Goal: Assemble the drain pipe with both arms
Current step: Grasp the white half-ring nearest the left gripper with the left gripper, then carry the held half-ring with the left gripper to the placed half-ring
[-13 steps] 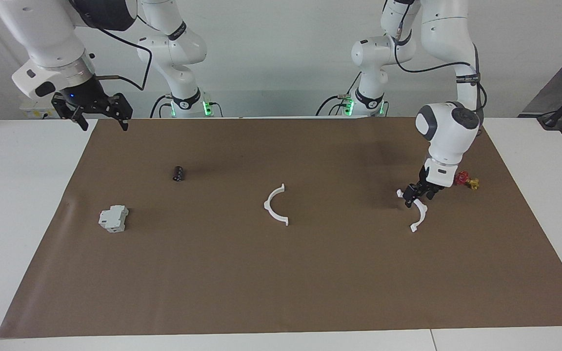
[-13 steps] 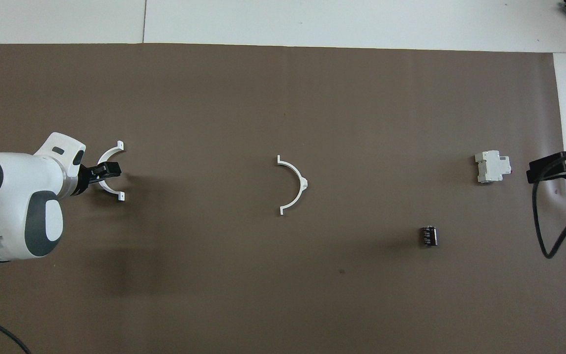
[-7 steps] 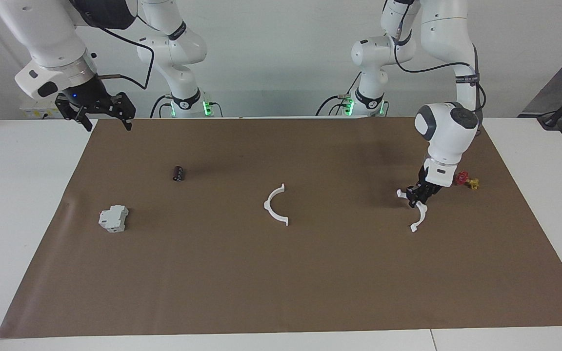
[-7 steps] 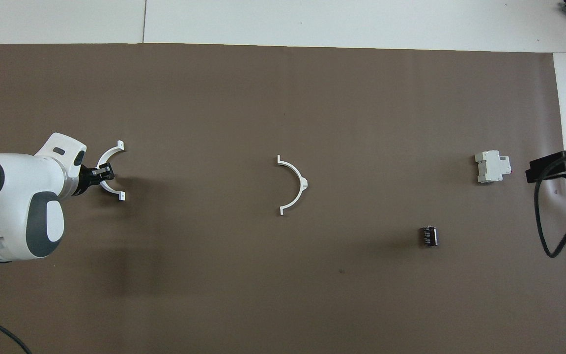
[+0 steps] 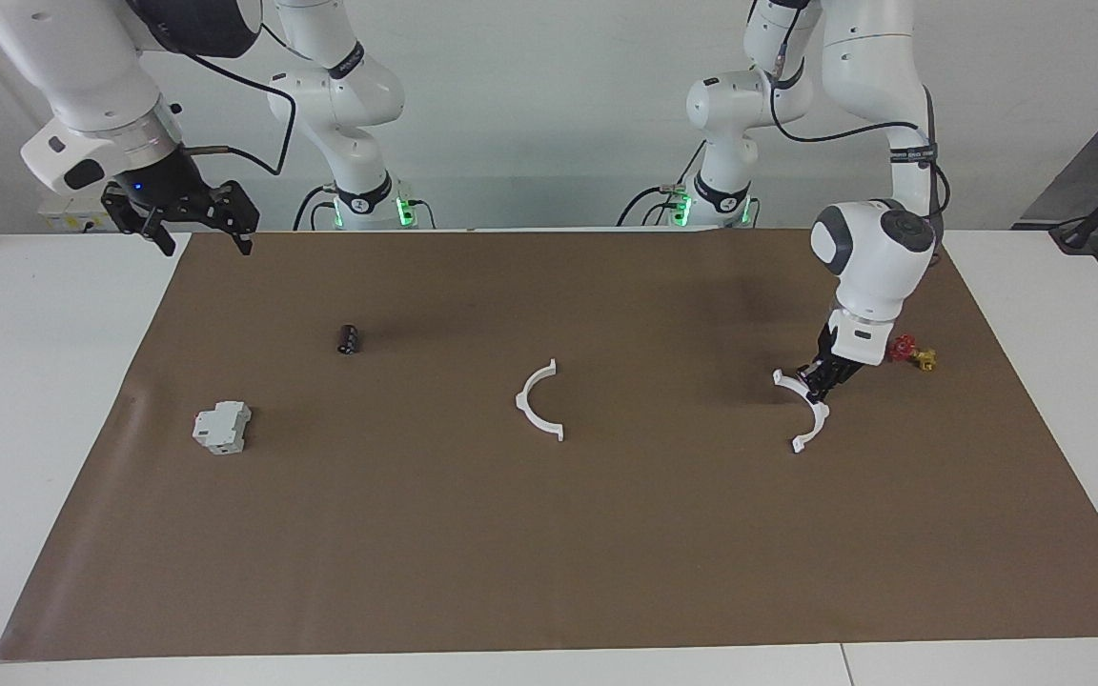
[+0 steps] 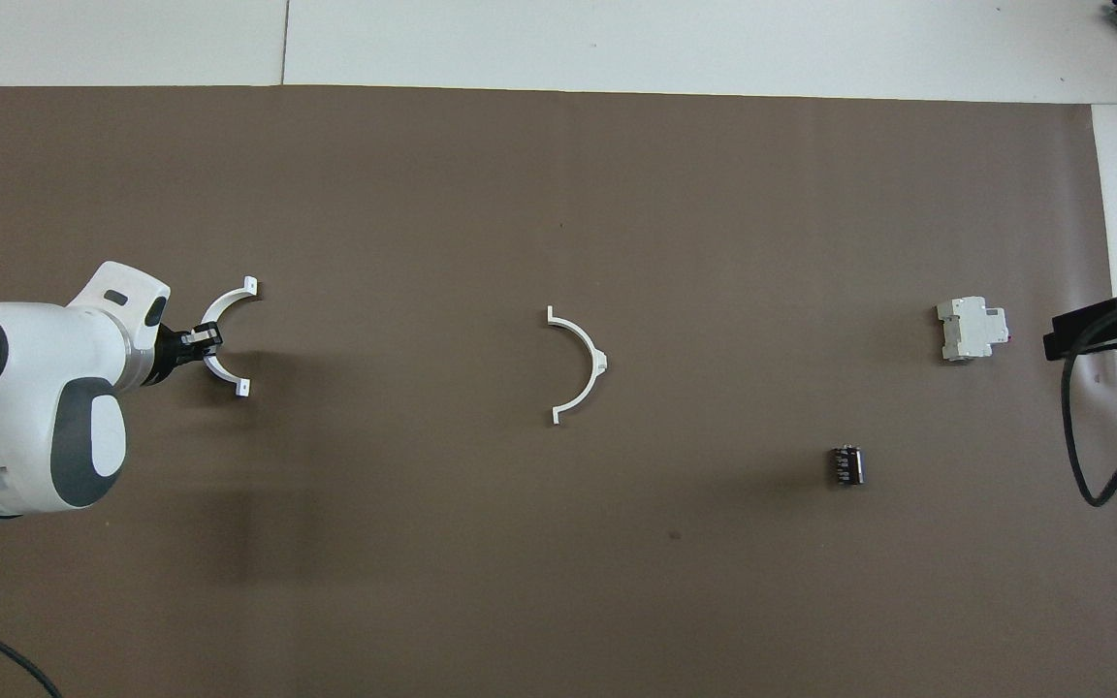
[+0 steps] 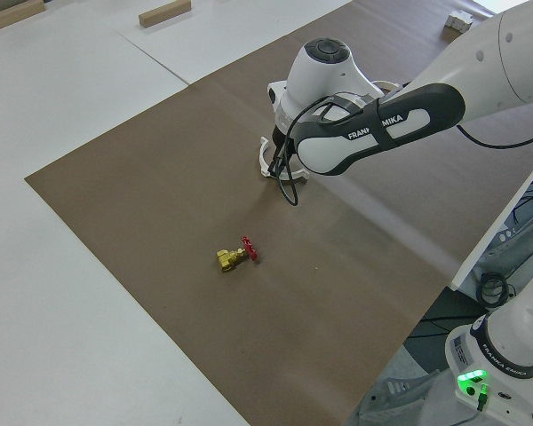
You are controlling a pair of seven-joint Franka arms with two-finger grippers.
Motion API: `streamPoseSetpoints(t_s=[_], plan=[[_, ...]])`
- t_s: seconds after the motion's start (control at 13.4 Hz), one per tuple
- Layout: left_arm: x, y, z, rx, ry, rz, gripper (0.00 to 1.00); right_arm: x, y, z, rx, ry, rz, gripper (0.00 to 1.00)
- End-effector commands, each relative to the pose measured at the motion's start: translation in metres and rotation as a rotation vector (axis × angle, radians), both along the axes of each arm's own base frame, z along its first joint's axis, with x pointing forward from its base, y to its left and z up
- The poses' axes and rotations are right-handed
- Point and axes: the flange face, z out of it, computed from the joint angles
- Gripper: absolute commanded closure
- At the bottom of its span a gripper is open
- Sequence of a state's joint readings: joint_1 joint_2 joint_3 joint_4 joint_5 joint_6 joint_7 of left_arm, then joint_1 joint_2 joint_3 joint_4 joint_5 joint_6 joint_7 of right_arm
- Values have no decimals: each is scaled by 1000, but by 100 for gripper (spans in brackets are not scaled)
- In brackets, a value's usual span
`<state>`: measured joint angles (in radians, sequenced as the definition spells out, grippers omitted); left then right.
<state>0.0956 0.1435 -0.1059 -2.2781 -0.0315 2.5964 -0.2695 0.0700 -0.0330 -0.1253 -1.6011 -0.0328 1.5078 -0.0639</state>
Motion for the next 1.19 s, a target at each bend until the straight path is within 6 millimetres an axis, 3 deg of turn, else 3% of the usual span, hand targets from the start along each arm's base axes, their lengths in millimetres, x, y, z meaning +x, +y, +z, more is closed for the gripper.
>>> streamPoseSetpoints(t_s=[0.0,0.37,0.74,0.89,1.04,1.12], plan=[[6,-45,15,-26,4,57,100,-2,0,1,27,-1,2,0],[12,-200,75,104,55,195,100,0,3,1,27,-8,8,0],[-18,-308,99,56,21,201,100,-1,2,1,27,-8,7,0],[-2,-327,92,15,30,209,100,0,3,1,27,-8,8,0],[-3,-351,54,29,55,184,100,0,3,1,27,-8,8,0],[-8,-350,45,42,68,180,100,0,3,1,27,-8,8,0]])
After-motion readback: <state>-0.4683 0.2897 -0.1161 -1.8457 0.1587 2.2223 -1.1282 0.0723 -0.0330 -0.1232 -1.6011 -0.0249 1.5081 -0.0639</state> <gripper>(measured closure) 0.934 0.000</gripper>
